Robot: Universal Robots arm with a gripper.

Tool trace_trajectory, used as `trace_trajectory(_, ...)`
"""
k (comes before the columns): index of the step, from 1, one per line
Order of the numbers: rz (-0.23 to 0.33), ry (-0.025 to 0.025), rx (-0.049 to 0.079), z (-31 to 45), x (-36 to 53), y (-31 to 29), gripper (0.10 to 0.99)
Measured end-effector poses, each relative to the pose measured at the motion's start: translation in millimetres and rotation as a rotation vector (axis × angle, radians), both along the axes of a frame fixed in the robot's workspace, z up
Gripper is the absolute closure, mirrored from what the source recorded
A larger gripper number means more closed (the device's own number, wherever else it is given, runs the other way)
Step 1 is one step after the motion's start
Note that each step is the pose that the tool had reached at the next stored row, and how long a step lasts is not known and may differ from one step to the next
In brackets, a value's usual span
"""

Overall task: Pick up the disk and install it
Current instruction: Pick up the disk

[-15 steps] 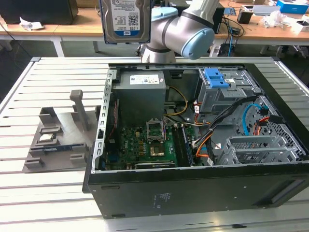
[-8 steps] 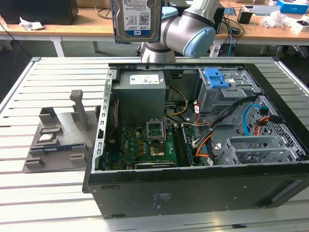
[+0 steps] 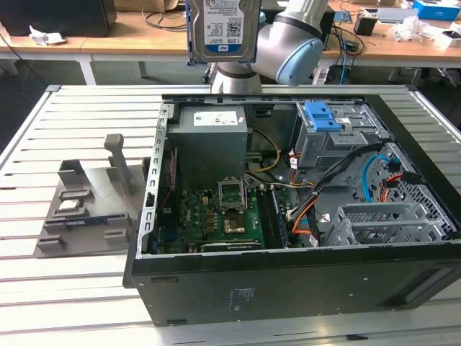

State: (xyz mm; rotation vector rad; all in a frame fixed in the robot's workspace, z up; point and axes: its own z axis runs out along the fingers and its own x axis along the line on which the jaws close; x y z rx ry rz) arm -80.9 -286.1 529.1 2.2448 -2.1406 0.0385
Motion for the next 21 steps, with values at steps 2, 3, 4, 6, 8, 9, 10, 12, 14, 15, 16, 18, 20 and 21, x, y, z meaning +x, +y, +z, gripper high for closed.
trace_trajectory(2, 0.000, 0.0001, 0.000, -0.1, 12.9, 1.3, 0.722)
trace_trajectory(3, 0.000, 0.0002, 0.000, 0.0, 23.2, 2.4, 0.722)
trace_trajectory(4, 0.000, 0.0002, 0.000, 0.0, 31.8, 3.2, 0.722)
trace_trajectory(6, 0.000, 0.0003, 0.000, 0.0, 40.0, 4.0, 0.722)
trace_trajectory(8, 0.000, 0.0004, 0.000, 0.0, 46.6, 4.7, 0.722)
trace_trajectory(9, 0.000, 0.0004, 0.000, 0.0, 50.0, 5.0, 0.722)
trace_trajectory(10, 0.000, 0.0004, 0.000, 0.0, 53.5, 5.4, 0.722)
trace_trajectory(12, 0.000, 0.0005, 0.000, 0.0, 60.8, 6.0, 0.722)
trace_trajectory(14, 0.000, 0.0006, 0.000, 0.0, 66.1, 6.5, 0.722)
trace_trajectory(15, 0.000, 0.0007, 0.000, 0.0, 71.4, 7.0, 0.722)
trace_trajectory(16, 0.000, 0.0007, 0.000, 0.0, 74.9, 7.3, 0.722)
trace_trajectory(18, 0.000, 0.0008, 0.000, 0.0, 79.8, 7.8, 0.722)
trace_trajectory(20, 0.000, 0.0008, 0.000, 0.0, 86.4, 8.4, 0.722)
trace_trajectory(21, 0.000, 0.0008, 0.000, 0.0, 90.3, 8.7, 0.722)
